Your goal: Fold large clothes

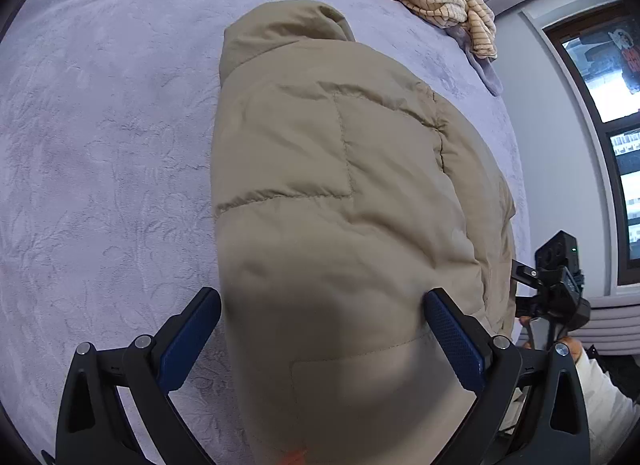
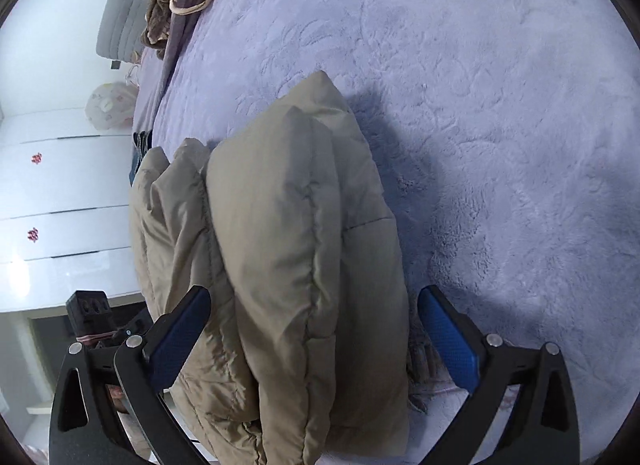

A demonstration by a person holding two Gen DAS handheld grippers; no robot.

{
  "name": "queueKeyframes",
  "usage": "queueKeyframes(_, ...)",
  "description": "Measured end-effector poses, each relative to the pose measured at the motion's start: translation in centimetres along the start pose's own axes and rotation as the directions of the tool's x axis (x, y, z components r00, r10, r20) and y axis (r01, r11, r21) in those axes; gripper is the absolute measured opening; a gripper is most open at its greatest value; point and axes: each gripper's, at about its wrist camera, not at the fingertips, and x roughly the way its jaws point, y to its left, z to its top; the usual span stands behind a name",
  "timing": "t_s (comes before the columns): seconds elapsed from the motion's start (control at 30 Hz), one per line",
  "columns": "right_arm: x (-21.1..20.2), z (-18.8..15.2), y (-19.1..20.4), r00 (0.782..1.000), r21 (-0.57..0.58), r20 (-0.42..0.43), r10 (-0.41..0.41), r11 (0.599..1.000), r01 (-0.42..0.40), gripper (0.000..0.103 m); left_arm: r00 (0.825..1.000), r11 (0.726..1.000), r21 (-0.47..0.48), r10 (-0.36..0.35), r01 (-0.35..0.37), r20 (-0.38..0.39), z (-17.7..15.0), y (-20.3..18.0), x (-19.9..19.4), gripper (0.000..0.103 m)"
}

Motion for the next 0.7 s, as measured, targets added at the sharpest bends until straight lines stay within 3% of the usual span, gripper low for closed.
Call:
queueKeyframes(0.1,1.4,0.5,-0.9,0.994,0.062,-0.003,0.111,0.992,-0.111,0.103,0.998,0.997,-0.025,-0.069,0.069,-0.01,0.5,0.8,0.5,0.102)
queueKeyframes(0.2,1.9,0.6,-0.3,0.952,0.07,-0.006,0.305,0.95,-0.304,0.103,0.983,0.981,-0.072,-0.183,0.182,-0.006,1.4,2.6,0.4,0.102)
queueKeyframes(0.27,1.8,0.7,0.8,0.933,0.023,-0.02,0.359,0.933,-0.359,0.103,0.971,0.966,-0.102,-0.24,0.239,0.001,1.9,4.1,0.5,0.102)
queueKeyframes(0.47,3.8,1.1,5.4,0.971,-0.204,-0.17,0.17,0.958,-0.204,0.103,0.948,0.948,-0.088,-0.311,0.305,-0.063,3.5,5.5,3.1,0.102)
queueKeyframes(0.6,6.8,1.7,6.5,0.969,-0.233,-0.236,0.077,0.963,-0.134,0.103,0.926,0.931,-0.084,-0.362,0.355,-0.102,4.2,5.1,5.9,0.102)
queueKeyframes(0.7,8.7,2.2,6.3,0.964,-0.216,-0.256,0.066,0.969,-0.124,0.103,0.902,0.904,-0.133,-0.42,0.406,-0.103,4.4,5.5,7.6,0.102)
